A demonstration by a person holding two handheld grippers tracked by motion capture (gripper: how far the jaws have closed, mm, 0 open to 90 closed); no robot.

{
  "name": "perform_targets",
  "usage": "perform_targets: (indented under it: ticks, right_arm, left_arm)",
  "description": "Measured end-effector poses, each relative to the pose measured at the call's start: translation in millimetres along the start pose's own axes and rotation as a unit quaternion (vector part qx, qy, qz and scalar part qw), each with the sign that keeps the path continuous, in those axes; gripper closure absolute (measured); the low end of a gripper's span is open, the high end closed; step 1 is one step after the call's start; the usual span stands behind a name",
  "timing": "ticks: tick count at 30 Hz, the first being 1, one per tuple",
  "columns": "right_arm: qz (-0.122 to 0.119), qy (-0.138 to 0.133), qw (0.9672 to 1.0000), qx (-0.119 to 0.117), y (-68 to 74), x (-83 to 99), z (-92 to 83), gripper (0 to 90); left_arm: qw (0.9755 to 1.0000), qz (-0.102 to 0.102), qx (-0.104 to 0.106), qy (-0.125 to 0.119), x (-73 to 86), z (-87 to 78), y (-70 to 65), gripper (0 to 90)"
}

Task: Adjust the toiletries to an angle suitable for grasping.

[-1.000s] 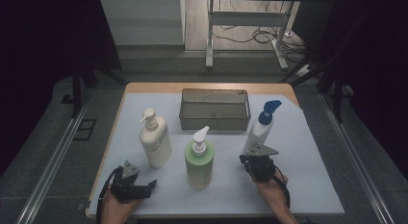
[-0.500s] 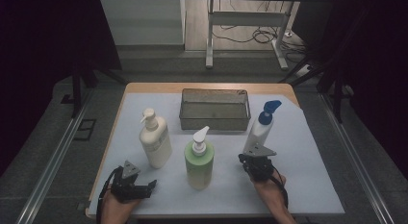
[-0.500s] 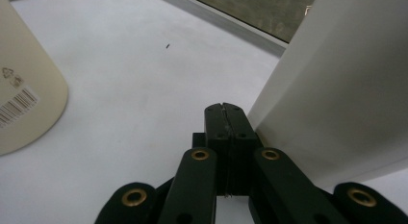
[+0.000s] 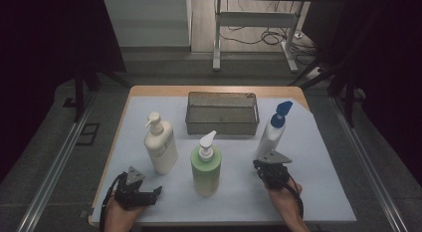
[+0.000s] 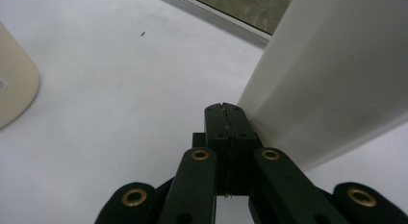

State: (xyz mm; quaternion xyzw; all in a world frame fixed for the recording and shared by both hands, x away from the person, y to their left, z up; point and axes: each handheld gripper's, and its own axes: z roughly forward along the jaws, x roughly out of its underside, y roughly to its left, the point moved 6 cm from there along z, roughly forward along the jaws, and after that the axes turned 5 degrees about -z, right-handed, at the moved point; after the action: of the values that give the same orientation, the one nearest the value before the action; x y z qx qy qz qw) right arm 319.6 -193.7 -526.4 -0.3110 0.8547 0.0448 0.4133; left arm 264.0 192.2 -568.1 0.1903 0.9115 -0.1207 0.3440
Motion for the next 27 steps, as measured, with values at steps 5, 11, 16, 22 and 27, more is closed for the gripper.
perform_targets:
  ticks: [5, 11, 16, 22, 27]
  right_arm:
    - [0.004, 0.001, 1.0, -0.005, -4.4, 3.2, -2.4, 89.6]
    - [0.006, 0.004, 1.0, -0.003, -11.7, 8.2, -6.7, 89.5]
    - [0.007, 0.004, 0.9999, -0.007, -16.3, 11.2, -9.6, 89.5]
    - [0.01, 0.007, 0.9999, -0.007, -22.4, 14.6, -12.9, 89.5]
    - [0.016, 0.012, 0.9998, -0.003, -31.7, 19.7, -16.1, 89.5]
  left_arm:
    - [1.0, 0.0, 0.0, 0.0, 0.0, 0.0, 0.0, 10.5]
    - [1.0, 0.0, 0.0, 0.0, 0.0, 0.0, 0.0, 10.5]
    - [1.0, 0.0, 0.0, 0.0, 0.0, 0.0, 0.0, 10.5]
    - [1.0, 0.0, 0.0, 0.0, 0.0, 0.0, 0.0, 10.5]
    - [1.0, 0.0, 0.0, 0.0, 0.0, 0.0, 0.1, 10.5]
